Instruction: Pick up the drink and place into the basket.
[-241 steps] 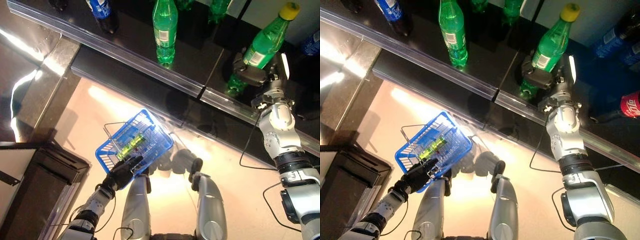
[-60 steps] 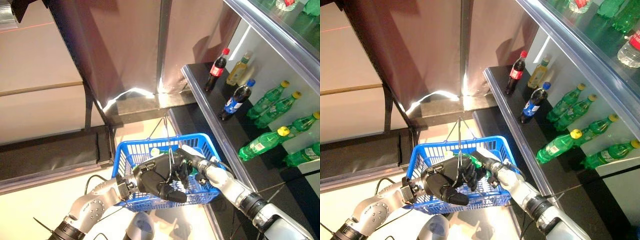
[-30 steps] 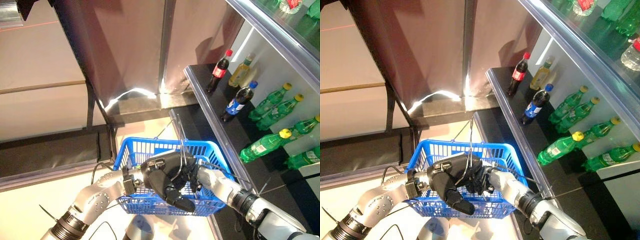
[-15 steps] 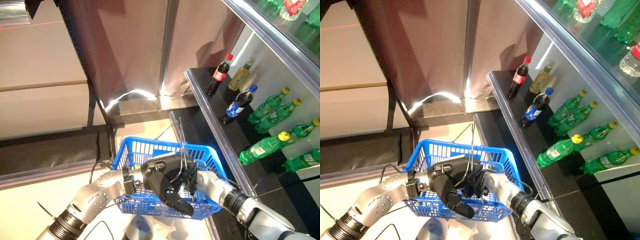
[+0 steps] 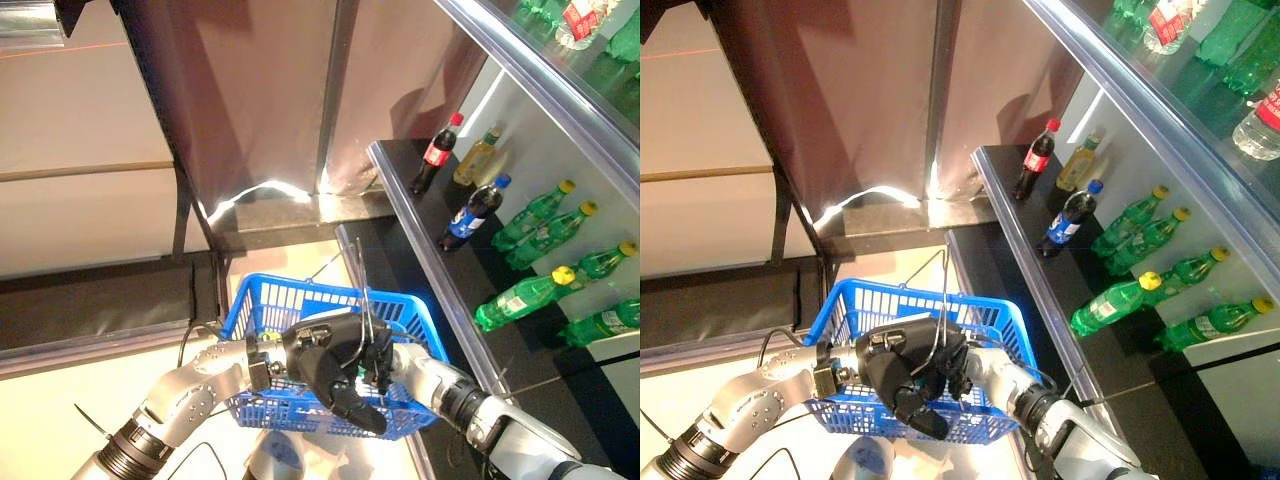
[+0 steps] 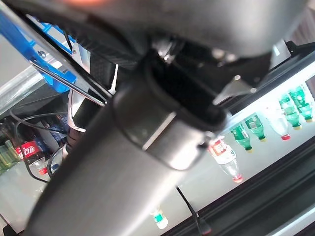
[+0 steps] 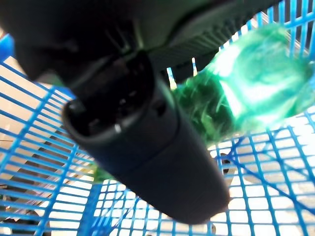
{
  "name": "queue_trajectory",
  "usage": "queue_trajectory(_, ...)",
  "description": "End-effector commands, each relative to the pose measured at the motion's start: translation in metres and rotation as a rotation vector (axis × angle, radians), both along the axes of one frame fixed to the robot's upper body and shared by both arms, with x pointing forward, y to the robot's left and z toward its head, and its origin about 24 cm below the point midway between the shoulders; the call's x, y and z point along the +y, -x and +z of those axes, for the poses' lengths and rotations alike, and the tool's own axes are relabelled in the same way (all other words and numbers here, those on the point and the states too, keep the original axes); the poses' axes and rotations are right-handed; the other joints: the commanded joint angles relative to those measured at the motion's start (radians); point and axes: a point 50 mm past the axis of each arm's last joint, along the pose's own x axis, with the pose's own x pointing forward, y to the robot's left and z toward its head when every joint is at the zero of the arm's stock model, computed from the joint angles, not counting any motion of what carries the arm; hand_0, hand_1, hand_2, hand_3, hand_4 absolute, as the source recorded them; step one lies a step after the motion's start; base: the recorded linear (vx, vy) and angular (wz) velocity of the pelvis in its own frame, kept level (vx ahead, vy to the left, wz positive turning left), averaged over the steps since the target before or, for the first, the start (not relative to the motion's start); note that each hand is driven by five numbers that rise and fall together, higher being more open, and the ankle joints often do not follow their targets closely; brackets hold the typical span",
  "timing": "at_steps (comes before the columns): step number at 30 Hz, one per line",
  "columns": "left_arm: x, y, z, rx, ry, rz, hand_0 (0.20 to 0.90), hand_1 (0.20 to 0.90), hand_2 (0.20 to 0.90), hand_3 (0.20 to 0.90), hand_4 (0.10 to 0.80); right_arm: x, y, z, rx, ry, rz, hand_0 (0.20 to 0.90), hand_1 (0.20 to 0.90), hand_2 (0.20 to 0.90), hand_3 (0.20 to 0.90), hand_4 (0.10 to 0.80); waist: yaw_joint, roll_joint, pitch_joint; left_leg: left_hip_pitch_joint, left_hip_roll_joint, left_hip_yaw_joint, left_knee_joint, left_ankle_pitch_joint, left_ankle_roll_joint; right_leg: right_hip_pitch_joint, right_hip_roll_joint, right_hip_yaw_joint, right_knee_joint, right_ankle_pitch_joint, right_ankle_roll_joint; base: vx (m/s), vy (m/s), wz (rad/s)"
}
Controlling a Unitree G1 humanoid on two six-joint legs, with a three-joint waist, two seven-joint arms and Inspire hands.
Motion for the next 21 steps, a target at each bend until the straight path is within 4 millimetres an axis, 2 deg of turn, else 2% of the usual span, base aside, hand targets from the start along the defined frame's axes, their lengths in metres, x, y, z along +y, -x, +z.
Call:
queue_trajectory(1,-0.0556,0.0396,0.1201,-0.463,0.619,-0.460,0.300,0.300,0.300,0.200,0.100,0.0155,-0.0199,0.0255,-0.127,0.010,0.068,0.900,0.900,0.900,0.900,0.800,0.019,0.021,-0.149,0.007,-0.029,-0.032,-0.018,-0.023,0.011,0.032,0.037,0.025,0.005,-0.018,-0.029,0.000,0.000,0.00)
queue_trajectory(16,-0.0547,0.0387,0.1212,-0.471,0.623,-0.443,0.300,0.300,0.300,0.200,0.100,0.0149,-0.0208,0.0257,-0.128,0.000,0.055,0.900,0.900,0.900,0.900,0.800,0.020,0.017,-0.150,0.007,-0.027,-0.030,-0.018,-0.022,0.010,0.033,0.040,0.025,0.005,-0.020,-0.033,0.000,0.000,0.00)
queue_trajectory(21,-0.0520,0.0354,0.1220,-0.481,0.623,-0.387,0.300,0.300,0.300,0.200,0.100,0.0131,-0.0232,0.0295,-0.139,-0.041,0.023,0.900,0.900,0.900,0.900,0.800,0.018,0.017,-0.151,0.007,-0.027,-0.028,-0.018,-0.022,0.010,0.032,0.040,0.027,0.005,-0.019,-0.033,0.000,0.000,0.00)
